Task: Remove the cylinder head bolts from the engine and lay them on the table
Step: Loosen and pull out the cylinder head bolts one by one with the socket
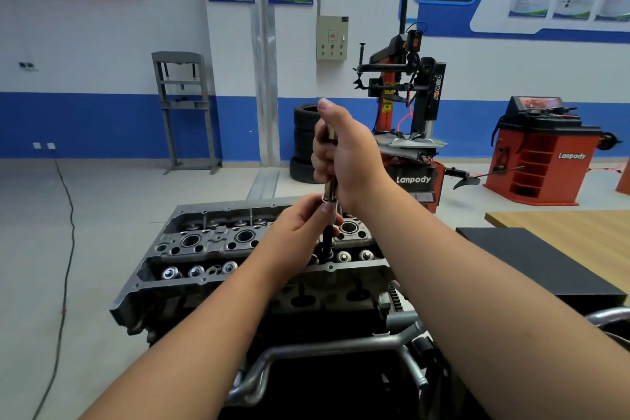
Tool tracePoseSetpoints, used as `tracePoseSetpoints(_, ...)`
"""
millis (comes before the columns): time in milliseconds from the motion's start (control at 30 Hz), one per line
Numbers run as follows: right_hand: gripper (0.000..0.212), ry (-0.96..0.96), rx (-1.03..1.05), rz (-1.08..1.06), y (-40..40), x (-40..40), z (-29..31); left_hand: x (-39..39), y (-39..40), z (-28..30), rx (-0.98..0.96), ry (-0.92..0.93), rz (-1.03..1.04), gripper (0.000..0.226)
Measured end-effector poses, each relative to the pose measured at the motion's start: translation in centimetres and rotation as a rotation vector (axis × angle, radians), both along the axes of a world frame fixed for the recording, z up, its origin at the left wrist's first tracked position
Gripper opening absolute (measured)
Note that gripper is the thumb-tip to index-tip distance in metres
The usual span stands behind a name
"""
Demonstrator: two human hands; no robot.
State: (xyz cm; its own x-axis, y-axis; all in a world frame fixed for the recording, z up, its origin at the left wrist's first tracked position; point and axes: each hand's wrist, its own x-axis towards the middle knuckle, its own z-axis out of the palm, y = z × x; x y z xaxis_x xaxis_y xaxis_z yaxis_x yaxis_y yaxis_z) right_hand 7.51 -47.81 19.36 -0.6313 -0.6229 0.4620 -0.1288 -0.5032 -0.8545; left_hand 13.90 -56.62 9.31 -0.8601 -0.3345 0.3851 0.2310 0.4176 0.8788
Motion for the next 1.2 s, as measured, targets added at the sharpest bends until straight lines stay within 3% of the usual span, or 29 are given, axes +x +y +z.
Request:
tracePoseSetpoints(233,0.035,0.025,0.003,-0.040,-0.4,0.3,-0.2,0.1,-0.2,0.1,0.032,0.001,-0.047,0.026)
tracePoseSetpoints(400,0.038,0.086,-0.073,-0.362,-0.8,0.9,-0.7,0.2,-0.4,0.3,0.028,0.005,-0.042,0.028)
tracePoseSetpoints(467,0.041,0.037,-0.083,-0.389,-0.6,0.9,-0.6,0.1,-0.4,0.2,0.028,0.000,-0.039,0.028)
tracePoseSetpoints(700,0.046,-0.105,0.071,0.049,0.3,-0.3,0.9,-0.2,-0.3,0.1,0.043,0.011,-0.046,0.022)
tracePoseSetpoints(767,0.046,-0.082,0.085,0.041,0.3,-0.2,0.7,-0.4,-0.5,-0.1,0.050,0.019,-0.024,0.018)
tracePoseSetpoints(833,0.042,0.045,0.111,-0.153,0.1,0.1,0.0,-0.6,-0.8,-0.1,0.072,0.014,0.021,0.014)
tracePoseSetpoints(933,0.040,0.198,0.081,-0.322,-0.5,0.8,-1.2,-0.9,-0.7,0.1,0.109,0.032,0.078,0.042)
tracePoseSetpoints(1000,0.046,0.207,0.016,-0.294,-0.8,1.1,-1.8,-1.0,-0.8,0.1,0.093,0.041,0.050,0.054)
tracePoseSetpoints(1100,0.051,0.048,0.009,-0.090,-0.8,0.8,-1.2,-0.4,-0.7,-0.3,-0.006,-0.016,-0.051,0.036)
tracePoseSetpoints(1200,0.050,-0.028,0.120,0.099,-0.2,0.0,-0.2,0.3,-0.5,-0.2,0.065,-0.043,-0.081,0.037)
